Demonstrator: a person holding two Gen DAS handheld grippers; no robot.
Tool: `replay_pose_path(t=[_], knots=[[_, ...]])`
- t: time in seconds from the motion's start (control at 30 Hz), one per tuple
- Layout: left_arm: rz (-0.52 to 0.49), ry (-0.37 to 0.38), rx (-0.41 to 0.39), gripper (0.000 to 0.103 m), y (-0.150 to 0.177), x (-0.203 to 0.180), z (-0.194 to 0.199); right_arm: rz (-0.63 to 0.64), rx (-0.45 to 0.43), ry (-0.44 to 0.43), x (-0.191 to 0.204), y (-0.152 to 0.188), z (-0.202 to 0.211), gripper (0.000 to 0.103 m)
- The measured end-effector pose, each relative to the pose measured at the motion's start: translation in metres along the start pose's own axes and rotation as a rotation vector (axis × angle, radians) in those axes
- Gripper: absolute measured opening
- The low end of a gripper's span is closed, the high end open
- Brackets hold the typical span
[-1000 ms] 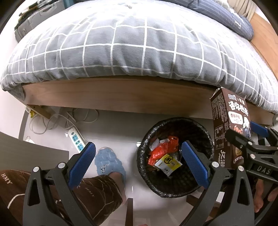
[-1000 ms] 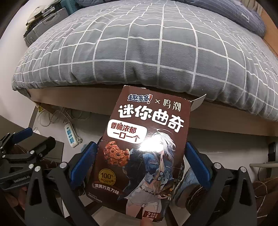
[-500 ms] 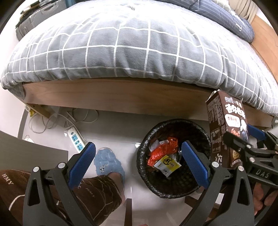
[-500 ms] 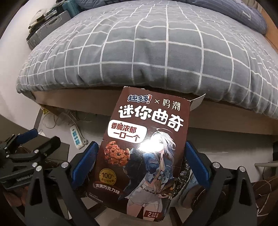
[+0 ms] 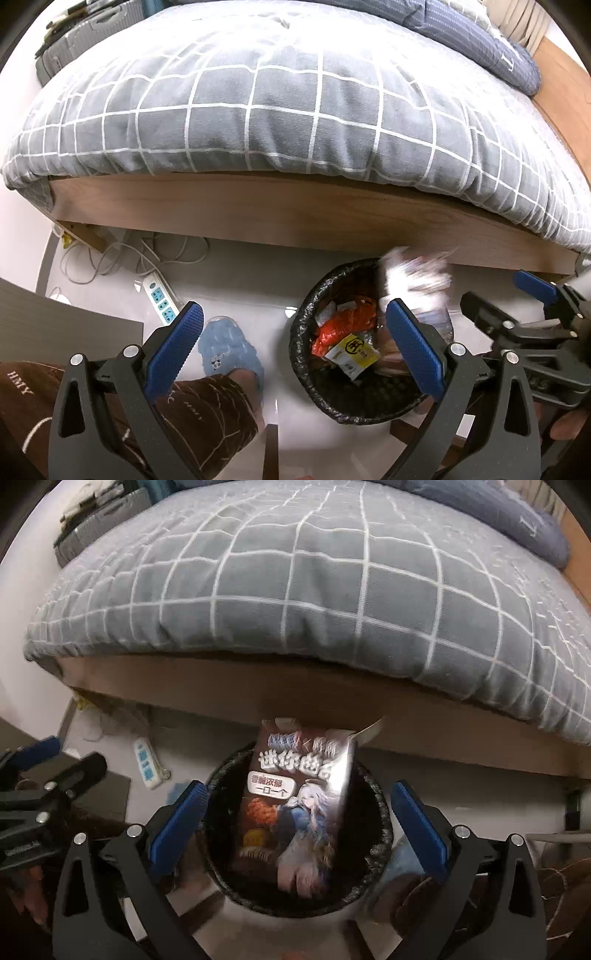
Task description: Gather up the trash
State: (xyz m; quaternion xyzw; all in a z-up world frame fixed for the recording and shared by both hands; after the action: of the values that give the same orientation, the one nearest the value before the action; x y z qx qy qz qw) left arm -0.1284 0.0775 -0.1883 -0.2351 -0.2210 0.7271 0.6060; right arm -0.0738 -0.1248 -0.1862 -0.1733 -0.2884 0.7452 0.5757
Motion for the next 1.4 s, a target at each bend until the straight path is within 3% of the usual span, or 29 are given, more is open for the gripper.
replay_pose_path(t=[0.2, 0.4, 0.73, 0.97, 1.13, 1.4], knots=[[-0.003, 0.005, -0.001, 0.097, -0.001, -0.002, 0.001, 0.032, 0.01, 0.042, 0.008, 0.004, -0.002, 0.095], [0.004, 0.027, -0.035, 0.097, -0.013, -0.014, 0.013, -0.005, -0.063, 0.072, -0.004, -0.016, 0.015, 0.096], [-0.055, 0.087, -0.223, 0.097, -0.067, -0.068, 0.085, -0.05, -0.278, 0.135, -0.039, -0.066, 0.116, 0.095], [-0.093, 0.099, -0.33, 0.097, -0.08, -0.095, 0.155, -0.059, -0.379, 0.182, -0.051, -0.076, 0.195, 0.096], [-0.119, 0.081, -0.365, 0.097, -0.077, -0.102, 0.188, -0.07, -0.418, 0.182, -0.051, -0.071, 0.234, 0.096], [-0.122, 0.067, -0.37, 0.097, -0.067, -0.1, 0.208, -0.072, -0.444, 0.183, -0.048, -0.064, 0.257, 0.096]])
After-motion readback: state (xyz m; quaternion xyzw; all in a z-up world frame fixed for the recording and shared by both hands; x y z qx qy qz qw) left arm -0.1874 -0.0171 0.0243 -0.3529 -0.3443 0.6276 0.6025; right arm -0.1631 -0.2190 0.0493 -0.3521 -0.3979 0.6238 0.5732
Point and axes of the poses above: each gripper's, at about its wrist camera, not at the fingertips, and z roughly against the way its jaws point, x to its left, y to its underside, the point moved 3 cm from there along -z, roughly the way its jaws point, and after that the axes turned 15 degrees about -x, right-handed, at the moved point
